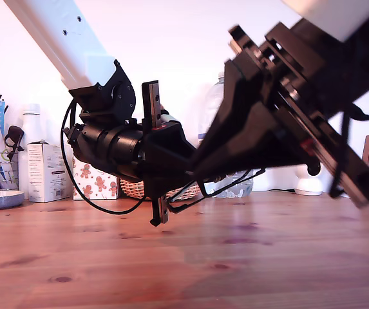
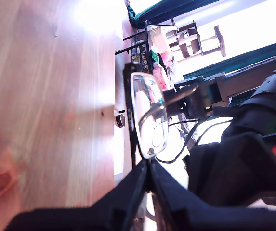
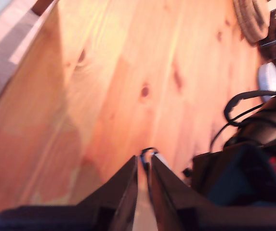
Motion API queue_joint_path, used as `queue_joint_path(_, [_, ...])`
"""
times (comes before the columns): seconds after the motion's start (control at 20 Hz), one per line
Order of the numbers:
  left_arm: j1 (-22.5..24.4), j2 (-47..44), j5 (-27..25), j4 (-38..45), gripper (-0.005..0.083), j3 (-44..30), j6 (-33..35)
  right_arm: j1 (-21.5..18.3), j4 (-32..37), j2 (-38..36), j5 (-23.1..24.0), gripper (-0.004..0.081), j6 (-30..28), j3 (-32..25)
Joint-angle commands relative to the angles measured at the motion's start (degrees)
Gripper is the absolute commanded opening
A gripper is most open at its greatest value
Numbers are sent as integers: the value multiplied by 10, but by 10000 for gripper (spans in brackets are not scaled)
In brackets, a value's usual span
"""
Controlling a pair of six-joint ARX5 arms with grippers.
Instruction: Pick up the glasses and open them, then place them back on the table
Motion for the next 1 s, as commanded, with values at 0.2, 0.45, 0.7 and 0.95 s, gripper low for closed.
queue_joint_path(0.2, [-11,16,1,-4,-21,-3,0,5,7,13,0,65,-9,2])
queue_joint_path(0.45, [-14,16,1,-4,-21,-3,0,5,9,16,0,33,-10,2])
queue_joint_path(0.7, [-14,16,-4,-6,-21,-3,0,5,5,16,0,-12,-10,2])
queue_joint_path(0.95, [-14,16,-7,-6,-21,-3,0,5,-28,16,0,-12,-10,2])
